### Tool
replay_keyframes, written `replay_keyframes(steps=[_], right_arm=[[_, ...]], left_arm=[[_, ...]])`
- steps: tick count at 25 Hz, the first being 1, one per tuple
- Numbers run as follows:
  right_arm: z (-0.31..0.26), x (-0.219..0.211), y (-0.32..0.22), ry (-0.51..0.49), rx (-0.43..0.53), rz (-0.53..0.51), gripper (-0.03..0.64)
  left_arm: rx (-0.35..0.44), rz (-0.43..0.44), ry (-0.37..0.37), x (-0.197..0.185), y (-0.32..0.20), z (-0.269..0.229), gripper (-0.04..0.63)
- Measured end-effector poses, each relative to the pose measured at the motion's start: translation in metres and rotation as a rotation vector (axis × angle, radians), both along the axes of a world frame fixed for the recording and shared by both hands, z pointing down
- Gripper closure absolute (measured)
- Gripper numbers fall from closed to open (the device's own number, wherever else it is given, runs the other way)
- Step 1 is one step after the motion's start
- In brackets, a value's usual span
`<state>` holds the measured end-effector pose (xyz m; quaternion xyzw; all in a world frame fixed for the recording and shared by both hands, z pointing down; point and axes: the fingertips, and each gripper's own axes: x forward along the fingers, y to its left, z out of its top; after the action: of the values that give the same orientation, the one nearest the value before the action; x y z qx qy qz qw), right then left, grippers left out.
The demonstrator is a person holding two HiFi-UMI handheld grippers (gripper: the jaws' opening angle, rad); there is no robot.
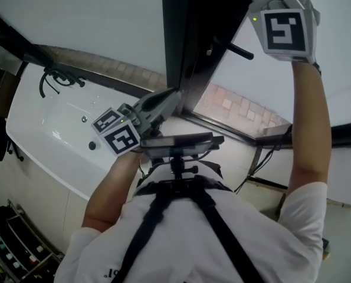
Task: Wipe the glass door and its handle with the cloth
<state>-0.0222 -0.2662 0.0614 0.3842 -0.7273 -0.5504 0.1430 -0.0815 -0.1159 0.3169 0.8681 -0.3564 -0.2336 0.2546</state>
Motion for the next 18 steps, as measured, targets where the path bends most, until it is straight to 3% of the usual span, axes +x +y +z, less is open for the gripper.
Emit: replay_keyframes(steps=[18], right_arm=[[0.045,-0.008,-0.002,-0.018,-0.097,0.002,0.514]], left_arm=[[-0.024,0.020,0.020,0.002,0.000,0.007,0.603]])
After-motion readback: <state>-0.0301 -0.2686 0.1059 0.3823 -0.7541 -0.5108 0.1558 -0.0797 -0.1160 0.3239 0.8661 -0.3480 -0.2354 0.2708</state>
